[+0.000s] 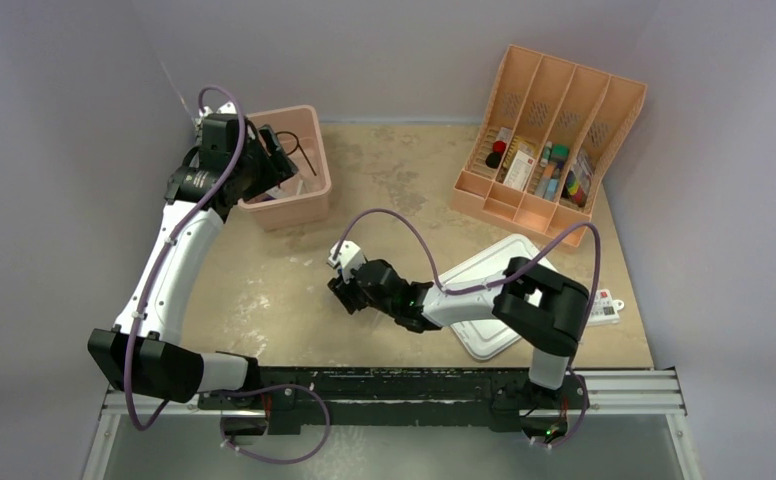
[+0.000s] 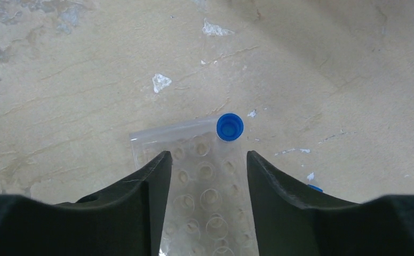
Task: Organize the chemistry lab equipment
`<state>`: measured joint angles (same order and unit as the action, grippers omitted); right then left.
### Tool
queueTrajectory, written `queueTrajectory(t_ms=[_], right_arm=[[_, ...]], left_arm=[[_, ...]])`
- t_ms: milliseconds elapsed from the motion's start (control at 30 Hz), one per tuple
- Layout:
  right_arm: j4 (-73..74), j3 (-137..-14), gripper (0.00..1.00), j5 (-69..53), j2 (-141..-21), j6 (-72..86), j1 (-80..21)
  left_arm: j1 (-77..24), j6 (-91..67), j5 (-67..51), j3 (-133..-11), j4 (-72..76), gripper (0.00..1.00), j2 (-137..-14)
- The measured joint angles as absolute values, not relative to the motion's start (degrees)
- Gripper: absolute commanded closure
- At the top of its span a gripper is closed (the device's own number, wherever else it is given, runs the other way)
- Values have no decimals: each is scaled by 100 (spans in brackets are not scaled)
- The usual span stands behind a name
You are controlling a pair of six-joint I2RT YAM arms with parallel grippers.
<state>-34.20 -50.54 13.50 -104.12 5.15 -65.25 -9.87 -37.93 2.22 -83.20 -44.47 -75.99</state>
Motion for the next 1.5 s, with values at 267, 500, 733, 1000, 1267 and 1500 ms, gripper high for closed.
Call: queueTrajectory(t_ms=[267, 500, 733, 1000, 1267, 1500], right_arm=[[-2823, -5103, 31, 1345, -9706, 773, -6523], [-2224, -5107, 31, 1063, -8541, 906, -6267], [-742, -5953, 34, 895, -8466, 1472, -5260], [1424, -7365, 37, 972, -9990, 2189, -5098], [2707, -8265, 48, 873, -11166, 2244, -5046], [3061, -8713, 52, 760, -11533, 2178, -5043]], left_arm=[[-987, -3793, 222, -8320, -4329, 34, -7599], [-987, -3791, 268, -8252, -3997, 34, -7572], [-987, -3789, 281, -7734, -3380, 34, -7231], [-985, -3730, 353, -7063, -2683, 34, -6425], [-982, -3583, 550, -6853, -2475, 34, -6066], [-982, -3529, 578, -6853, -2462, 34, -6114]])
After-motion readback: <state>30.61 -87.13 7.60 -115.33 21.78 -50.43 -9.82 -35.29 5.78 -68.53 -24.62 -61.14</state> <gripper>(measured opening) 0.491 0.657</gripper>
